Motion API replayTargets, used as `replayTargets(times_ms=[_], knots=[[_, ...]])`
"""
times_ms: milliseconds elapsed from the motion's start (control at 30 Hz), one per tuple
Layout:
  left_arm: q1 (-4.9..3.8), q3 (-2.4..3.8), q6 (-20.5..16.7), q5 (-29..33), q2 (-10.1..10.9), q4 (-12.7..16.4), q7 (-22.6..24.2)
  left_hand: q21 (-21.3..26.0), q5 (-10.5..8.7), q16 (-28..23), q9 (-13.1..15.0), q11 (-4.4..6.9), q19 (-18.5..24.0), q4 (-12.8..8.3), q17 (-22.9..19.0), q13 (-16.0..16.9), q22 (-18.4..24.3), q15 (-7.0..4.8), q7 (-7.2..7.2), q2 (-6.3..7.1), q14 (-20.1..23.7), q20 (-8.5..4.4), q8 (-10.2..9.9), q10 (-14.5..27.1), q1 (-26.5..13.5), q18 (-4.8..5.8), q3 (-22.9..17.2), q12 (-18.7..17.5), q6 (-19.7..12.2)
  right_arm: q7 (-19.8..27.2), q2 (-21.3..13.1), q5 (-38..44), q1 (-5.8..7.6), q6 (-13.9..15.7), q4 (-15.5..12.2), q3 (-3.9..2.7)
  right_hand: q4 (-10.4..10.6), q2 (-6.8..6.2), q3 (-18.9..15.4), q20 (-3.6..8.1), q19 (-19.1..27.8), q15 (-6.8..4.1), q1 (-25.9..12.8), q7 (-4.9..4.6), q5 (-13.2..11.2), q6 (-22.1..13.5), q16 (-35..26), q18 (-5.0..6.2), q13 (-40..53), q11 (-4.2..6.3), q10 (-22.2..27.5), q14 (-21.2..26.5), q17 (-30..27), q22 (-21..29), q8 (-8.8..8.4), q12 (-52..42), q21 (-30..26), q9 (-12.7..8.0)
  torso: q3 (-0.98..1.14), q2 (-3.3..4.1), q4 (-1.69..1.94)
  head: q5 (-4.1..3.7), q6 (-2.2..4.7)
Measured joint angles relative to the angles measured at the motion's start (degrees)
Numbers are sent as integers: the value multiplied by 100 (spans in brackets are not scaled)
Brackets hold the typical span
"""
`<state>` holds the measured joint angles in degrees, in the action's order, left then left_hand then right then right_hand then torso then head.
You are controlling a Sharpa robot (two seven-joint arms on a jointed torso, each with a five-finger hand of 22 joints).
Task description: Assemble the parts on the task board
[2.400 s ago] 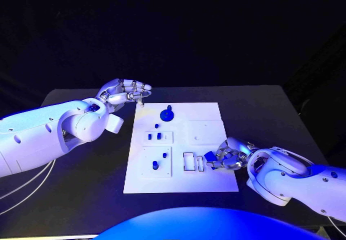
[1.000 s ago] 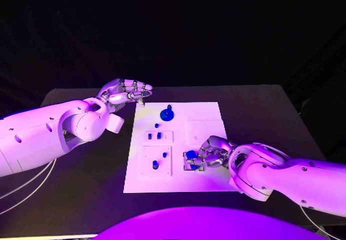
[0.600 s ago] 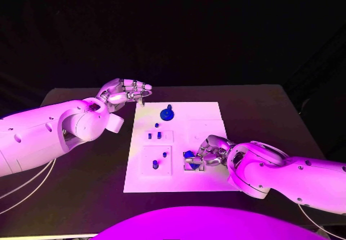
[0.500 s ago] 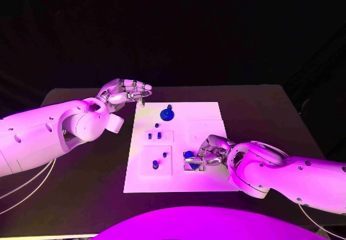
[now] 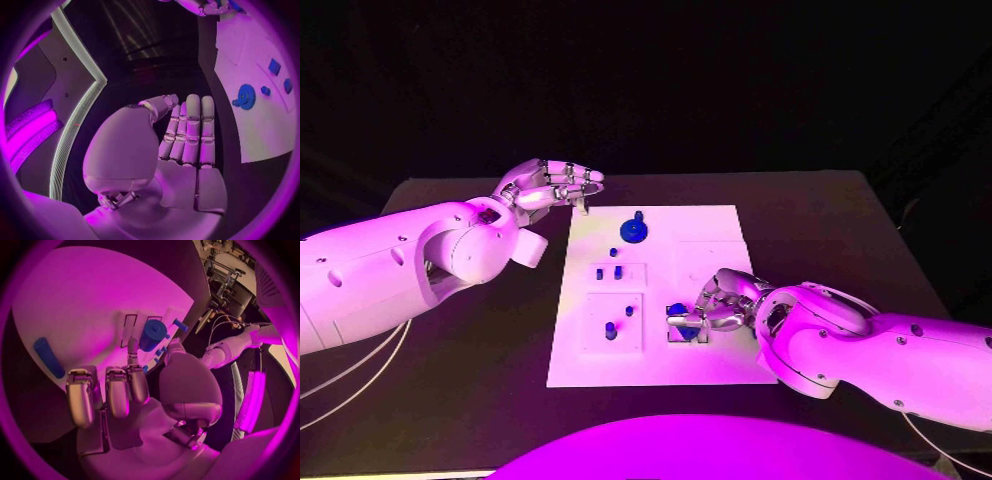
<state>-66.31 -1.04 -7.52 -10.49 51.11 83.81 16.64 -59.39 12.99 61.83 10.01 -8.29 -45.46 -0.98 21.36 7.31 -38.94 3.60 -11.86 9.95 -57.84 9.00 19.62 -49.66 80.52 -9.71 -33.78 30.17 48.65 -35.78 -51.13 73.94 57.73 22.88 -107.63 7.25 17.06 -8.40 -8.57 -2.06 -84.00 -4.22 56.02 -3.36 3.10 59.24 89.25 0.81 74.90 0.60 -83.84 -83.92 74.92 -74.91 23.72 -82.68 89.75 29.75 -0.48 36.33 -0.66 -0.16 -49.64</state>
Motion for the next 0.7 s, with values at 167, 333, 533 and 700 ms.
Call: replayTargets(times_ms=[167, 333, 533, 700], knots=[[0, 0, 0, 2, 5, 1, 0, 0, 0, 0, -5, 0, 0, 5, 0, 0, 2, 0, 0, 0, 0, 0, 0, 0, 0, 0, 4, 0, 0, 41, -104, 44, -1, 38, -137, 1, -6, 256, 117, 0, 0, 0, 177, 0, 0, 0, 0, 0, 0, 0, 0, 0, 0, 0, 25, 0, 0, 18, 3, 1, -1, -2, 1], [0, 0, 0, 4, 12, 1, -1, 0, 0, 0, -5, 0, 0, 4, 0, 0, 2, 0, 0, 0, 0, 0, 0, 0, 0, 0, 4, 0, 0, 94, -251, 62, -2, 59, -292, 1, -6, 389, 150, 0, 0, 0, 264, 0, 1, 0, 0, 0, 5, 0, 0, 0, -1, 0, 25, -21, 0, 24, 4, 1, -4, 3, 2], [0, -1, 0, 5, 13, 0, -2, 0, 0, 0, -5, 0, 0, 4, 0, -5, 2, 0, 0, -23, 0, 0, 0, 0, -23, 0, 4, 0, 0, 136, -324, 55, -2, 35, -374, 0, -22, 466, 165, 0, 0, 0, 282, 0, 57, 0, 0, 0, 5, 0, 0, 0, -1, -4, 25, -21, 0, 24, -3, 0, -8, 5, -3], [0, -1, 0, 5, 14, -1, -3, 0, 0, 0, -5, 0, 0, 4, 0, -5, 2, 0, 0, -23, 0, 0, 0, 0, -23, 0, 4, 0, 0, 155, -331, 30, -7, -8, -411, 0, -22, 501, 165, 0, 0, 0, 317, 0, 86, 0, 0, 0, 4, 0, 0, 0, -1, -4, 24, -21, 0, 29, -4, -1, -3, -7, -13]])
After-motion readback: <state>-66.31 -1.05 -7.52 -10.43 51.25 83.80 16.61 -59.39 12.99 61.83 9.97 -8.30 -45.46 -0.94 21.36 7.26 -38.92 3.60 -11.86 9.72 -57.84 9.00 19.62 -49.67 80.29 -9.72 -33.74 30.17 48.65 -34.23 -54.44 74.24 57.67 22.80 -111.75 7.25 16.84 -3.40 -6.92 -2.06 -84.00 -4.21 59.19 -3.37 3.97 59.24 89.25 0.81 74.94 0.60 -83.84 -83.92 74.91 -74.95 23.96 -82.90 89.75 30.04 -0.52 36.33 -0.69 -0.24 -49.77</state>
